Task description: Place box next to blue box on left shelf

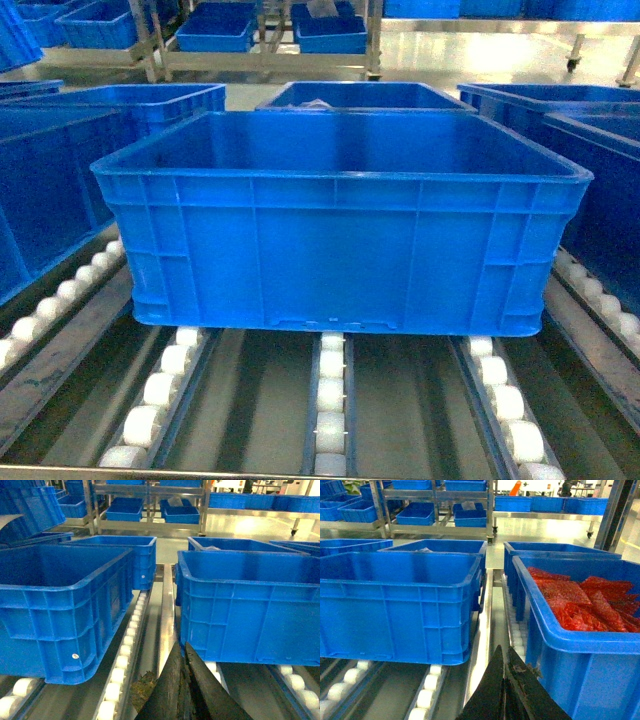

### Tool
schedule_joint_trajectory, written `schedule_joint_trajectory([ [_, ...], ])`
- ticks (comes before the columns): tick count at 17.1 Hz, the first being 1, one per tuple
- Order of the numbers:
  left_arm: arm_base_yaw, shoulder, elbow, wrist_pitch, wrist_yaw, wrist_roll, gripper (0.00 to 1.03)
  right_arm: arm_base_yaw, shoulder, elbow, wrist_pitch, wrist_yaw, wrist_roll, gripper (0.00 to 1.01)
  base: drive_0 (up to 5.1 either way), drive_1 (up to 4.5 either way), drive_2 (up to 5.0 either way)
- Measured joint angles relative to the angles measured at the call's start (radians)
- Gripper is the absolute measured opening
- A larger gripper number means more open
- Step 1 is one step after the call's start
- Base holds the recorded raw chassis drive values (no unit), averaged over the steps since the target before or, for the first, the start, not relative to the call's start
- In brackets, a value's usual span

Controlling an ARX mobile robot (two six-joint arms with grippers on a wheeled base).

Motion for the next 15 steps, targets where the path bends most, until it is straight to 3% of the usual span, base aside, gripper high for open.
schedule_joint_trajectory([
  [4,0.0,0.0,0.0,0.006,0.003,0.0,0.01,0.0,0.0,0.0,0.002,0.0,0.0,0.01,0.0,0.0,0.0],
  [5,0.0,0.0,0.0,0.005,0.003,0.0,0.06,0.0,0.0,0.0,0.002,0.0,0.0,0.05,0.0,0.0,0.0],
  [12,0.0,0.0,0.0,0.005,0.003,0.0,0.77,0.0,0.0,0.0,0.002,0.0,0.0,0.75,0.0,0.0,0.0],
  [15,0.0,0.0,0.0,0.006,0.003,0.003,1.0,0.0,0.0,0.0,0.002,0.0,0.0,1.0,0.0,0.0,0.0],
])
